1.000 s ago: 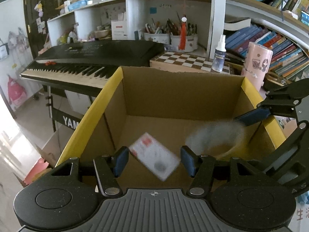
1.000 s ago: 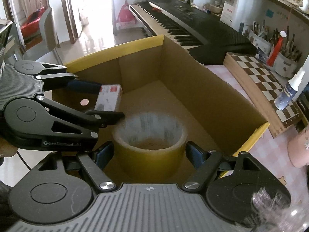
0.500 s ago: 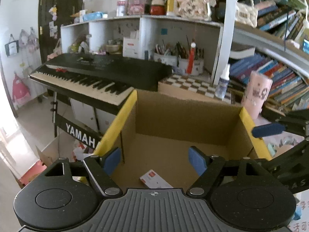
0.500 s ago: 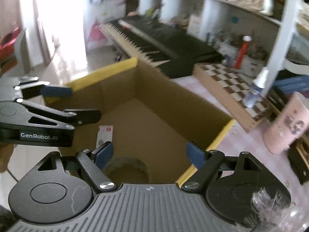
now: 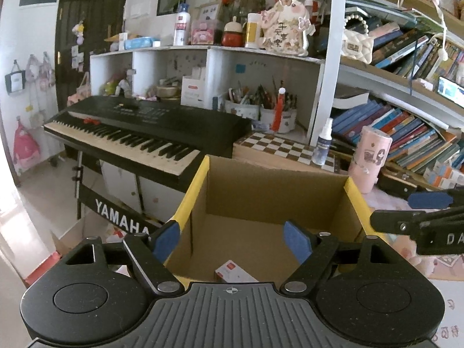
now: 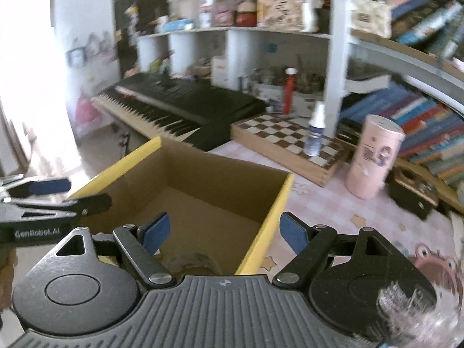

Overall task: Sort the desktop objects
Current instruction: 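Withdraw both grippers from the yellow box back over the table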

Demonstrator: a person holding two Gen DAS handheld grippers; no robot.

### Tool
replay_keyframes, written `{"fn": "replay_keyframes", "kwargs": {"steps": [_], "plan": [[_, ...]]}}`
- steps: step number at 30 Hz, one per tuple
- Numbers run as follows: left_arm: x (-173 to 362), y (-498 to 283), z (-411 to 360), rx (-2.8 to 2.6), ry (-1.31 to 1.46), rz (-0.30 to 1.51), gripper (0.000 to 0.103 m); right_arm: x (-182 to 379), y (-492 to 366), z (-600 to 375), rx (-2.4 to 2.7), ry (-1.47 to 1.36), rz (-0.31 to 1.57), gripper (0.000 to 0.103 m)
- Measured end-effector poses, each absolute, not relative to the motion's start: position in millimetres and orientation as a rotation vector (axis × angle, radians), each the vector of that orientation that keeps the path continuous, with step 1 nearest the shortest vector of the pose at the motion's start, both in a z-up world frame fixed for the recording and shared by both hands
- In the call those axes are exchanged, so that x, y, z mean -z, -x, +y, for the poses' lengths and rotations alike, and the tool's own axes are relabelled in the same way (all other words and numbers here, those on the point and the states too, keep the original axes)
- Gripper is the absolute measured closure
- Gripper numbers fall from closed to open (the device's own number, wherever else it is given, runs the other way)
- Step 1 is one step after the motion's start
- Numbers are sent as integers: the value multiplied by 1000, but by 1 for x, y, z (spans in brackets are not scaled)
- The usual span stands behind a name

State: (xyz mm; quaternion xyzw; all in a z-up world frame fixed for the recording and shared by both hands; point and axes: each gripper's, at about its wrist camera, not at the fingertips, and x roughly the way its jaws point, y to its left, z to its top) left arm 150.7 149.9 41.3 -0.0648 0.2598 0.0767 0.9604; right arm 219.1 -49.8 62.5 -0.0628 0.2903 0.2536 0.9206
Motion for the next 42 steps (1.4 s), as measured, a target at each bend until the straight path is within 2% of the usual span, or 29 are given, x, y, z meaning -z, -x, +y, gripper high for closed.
{"fn": "replay_keyframes", "kwargs": {"steps": [12,22,42], "plan": [[-34,-123,153,-116,150,532,21,-53,-170,-71,-332,32,574,23],[-13,-84,154,-109,166,621,21,-27,-117,-78,-241,-50,621,23],[5,-15,130,-90,57,697,16,7,-25,-59,-189,22,652,23]]}}
